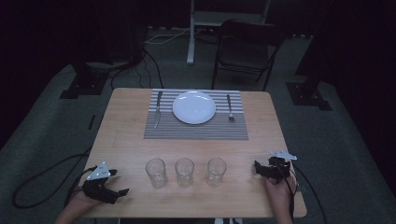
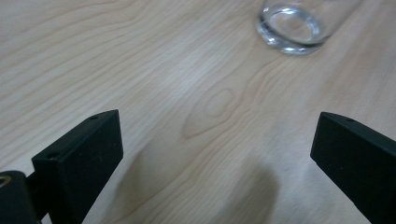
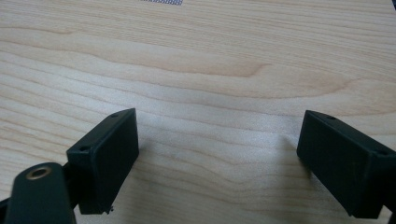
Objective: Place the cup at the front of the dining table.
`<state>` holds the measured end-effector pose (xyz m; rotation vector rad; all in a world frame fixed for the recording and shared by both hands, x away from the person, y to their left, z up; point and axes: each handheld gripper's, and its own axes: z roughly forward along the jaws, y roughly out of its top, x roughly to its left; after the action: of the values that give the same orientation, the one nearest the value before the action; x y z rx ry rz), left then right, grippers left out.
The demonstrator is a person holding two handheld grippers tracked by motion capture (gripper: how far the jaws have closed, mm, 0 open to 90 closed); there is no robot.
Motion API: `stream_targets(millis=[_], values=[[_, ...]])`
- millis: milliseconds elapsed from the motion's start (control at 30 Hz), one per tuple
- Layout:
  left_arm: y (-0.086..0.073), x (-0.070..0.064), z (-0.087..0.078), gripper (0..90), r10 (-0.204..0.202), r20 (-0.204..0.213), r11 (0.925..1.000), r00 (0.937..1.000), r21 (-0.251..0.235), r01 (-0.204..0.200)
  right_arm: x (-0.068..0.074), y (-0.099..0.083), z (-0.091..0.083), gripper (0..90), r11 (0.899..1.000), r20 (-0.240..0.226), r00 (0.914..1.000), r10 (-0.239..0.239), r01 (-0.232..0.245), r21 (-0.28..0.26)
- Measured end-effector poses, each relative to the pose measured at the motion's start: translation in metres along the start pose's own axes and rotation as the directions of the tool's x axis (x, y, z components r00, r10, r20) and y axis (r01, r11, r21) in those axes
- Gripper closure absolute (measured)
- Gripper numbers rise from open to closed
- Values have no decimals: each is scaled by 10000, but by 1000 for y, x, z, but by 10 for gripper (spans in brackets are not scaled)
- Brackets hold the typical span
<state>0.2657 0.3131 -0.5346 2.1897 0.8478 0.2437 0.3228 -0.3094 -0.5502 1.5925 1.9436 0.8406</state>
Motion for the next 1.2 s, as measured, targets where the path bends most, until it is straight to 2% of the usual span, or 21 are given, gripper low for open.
stream_targets(millis=[33,67,233,500,600,667,1000,1200], values=[[0,0,0,28,0,0,10000,10000,0,0,0,0,0,126,10000,0,10000,0,0,0],[2,-2,2,28,25,205,10000,9998,-47,-24,0,0,0,126,10000,0,10000,0,0,-1],[10,-6,7,28,206,258,9998,9995,-75,-204,0,0,0,126,10000,0,10000,2,-2,-1],[24,-14,20,28,445,688,9990,9966,-110,-438,0,0,0,126,10000,-1,10000,0,0,-1],[30,-19,28,28,547,1024,9985,9932,-51,-544,0,0,0,126,10000,1,10000,0,0,0],[31,-20,30,28,594,992,9982,9933,-63,-590,0,0,0,126,10000,0,10000,1,-1,1],[53,-31,45,29,985,1471,9951,9842,-264,-957,0,0,0,126,10000,0,10000,1,-1,-1],[66,-36,51,29,1097,1792,9930,9777,-626,-1000,0,0,0,126,10000,0,10000,2,-2,1]])
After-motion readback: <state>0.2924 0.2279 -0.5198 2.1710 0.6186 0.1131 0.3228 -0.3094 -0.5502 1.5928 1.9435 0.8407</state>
